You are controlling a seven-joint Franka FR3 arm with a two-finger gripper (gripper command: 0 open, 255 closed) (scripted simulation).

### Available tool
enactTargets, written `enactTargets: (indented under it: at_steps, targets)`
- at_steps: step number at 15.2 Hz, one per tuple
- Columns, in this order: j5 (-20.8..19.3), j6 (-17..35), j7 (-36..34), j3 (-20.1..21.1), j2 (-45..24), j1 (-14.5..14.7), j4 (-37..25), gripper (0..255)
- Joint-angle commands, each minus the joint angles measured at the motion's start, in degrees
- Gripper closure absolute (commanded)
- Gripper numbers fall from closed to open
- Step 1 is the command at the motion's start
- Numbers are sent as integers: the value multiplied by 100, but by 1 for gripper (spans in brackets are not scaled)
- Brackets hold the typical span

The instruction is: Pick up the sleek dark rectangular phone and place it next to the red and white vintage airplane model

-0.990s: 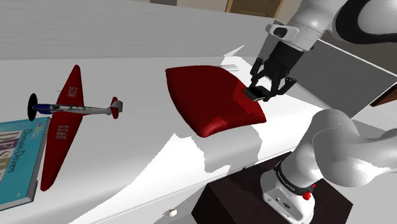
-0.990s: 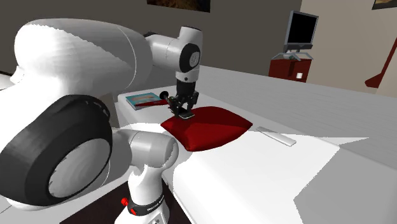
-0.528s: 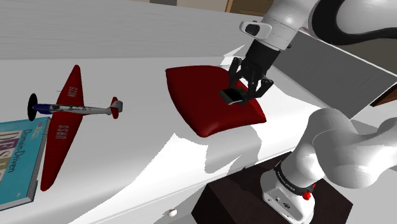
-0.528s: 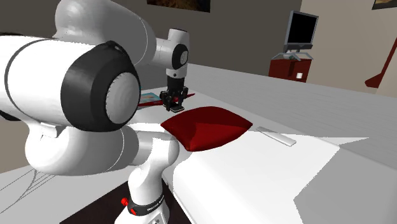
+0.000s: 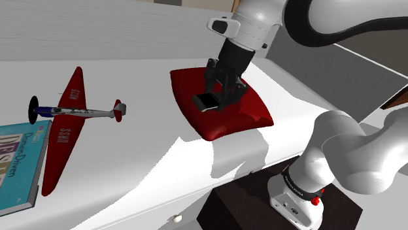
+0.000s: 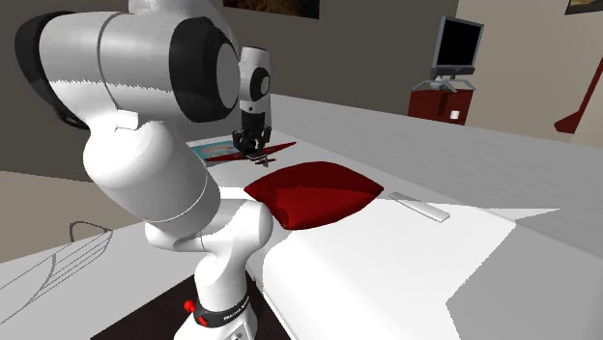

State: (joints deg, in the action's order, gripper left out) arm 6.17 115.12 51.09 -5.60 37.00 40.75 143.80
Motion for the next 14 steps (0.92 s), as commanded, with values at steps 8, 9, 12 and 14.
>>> enactTargets:
  at_steps: [8,9,12,14]
  targets:
    - [209,637,-263,259,-1060,226,-464,255]
    - [216,718,-250,258,-1079,228,-402,255]
    - [241,962,-210,254,-1146,237,-223,255]
    - [260,1127,-181,250,-1199,244,-109,255]
